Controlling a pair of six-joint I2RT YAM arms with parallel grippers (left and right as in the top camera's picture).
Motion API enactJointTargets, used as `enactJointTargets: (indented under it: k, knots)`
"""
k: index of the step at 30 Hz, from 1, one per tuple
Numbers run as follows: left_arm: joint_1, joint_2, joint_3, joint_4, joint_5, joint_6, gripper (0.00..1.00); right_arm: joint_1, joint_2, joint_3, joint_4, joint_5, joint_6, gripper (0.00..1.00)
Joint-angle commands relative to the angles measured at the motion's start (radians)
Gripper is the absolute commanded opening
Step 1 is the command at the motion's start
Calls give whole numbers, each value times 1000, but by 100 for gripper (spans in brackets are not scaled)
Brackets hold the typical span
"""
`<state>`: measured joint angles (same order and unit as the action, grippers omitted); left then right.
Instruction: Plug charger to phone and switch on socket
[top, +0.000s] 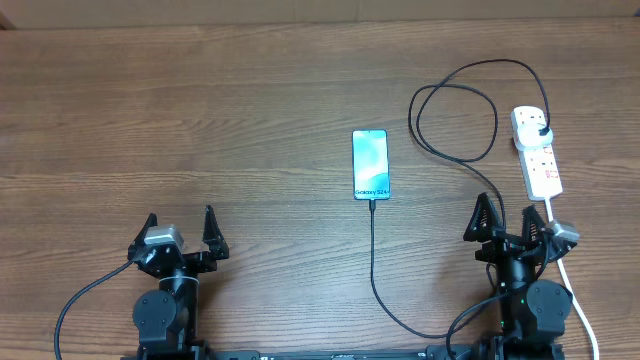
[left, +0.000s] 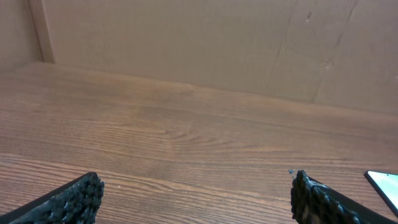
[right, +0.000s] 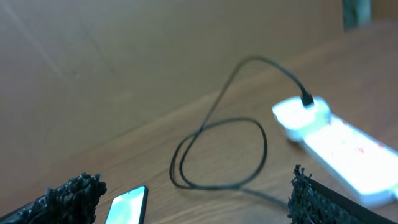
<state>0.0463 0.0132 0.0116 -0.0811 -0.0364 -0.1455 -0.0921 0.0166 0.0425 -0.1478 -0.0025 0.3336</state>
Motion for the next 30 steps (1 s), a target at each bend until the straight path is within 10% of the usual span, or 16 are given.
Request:
enactJointTargets:
  k: [1, 30]
  knots:
    - [0, -9, -6, 4, 10, 26, 99, -7, -14, -4, 1, -52, -130, 100]
    - [0, -9, -6, 4, 10, 26, 100, -6, -14, -14, 29, -116, -414, 100]
